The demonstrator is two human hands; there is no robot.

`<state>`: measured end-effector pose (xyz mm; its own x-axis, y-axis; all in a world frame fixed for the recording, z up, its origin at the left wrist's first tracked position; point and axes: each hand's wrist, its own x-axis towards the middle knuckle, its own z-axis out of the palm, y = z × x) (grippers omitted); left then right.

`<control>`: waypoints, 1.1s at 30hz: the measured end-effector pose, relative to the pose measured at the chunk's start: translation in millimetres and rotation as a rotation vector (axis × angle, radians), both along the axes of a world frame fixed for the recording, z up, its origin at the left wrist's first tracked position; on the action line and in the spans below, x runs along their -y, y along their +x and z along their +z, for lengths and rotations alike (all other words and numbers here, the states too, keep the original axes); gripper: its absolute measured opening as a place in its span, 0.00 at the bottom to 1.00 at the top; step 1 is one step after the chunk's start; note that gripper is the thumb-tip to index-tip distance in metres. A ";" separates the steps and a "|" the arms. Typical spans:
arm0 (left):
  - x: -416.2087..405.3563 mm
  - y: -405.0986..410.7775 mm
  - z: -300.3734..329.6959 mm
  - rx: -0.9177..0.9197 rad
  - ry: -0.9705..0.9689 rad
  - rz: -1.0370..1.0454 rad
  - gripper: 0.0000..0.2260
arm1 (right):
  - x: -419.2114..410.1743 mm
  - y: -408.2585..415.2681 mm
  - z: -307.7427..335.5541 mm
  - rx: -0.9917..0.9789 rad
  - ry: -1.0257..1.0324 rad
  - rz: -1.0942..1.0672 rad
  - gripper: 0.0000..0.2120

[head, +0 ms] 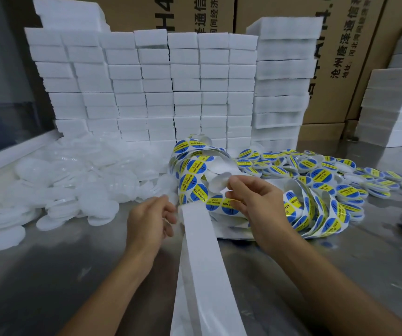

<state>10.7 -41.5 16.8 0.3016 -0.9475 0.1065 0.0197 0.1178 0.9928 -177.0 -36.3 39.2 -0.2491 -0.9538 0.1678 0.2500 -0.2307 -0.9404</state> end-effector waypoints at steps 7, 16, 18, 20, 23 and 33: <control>4.2 24.3 -16.0 0.982 0.113 0.221 0.06 | -5.7 6.4 -0.1 -0.045 -0.074 0.045 0.05; 5.9 27.9 -18.4 1.126 0.210 0.216 0.10 | -8.8 8.6 1.1 -0.115 -0.098 0.070 0.06; 7.7 27.9 -19.1 1.098 0.172 0.213 0.10 | -8.4 8.8 -0.2 -0.129 -0.109 0.049 0.06; 10.6 25.7 -18.7 0.967 0.015 0.201 0.10 | -7.7 8.4 -1.3 -0.104 -0.123 0.048 0.07; 9.2 17.7 -12.7 0.805 -0.312 0.173 0.08 | -6.7 7.1 -1.6 -0.066 -0.135 0.041 0.10; -16.7 -14.5 3.1 0.654 -0.632 -0.114 0.04 | -12.6 18.2 -6.3 -0.261 -0.268 0.121 0.19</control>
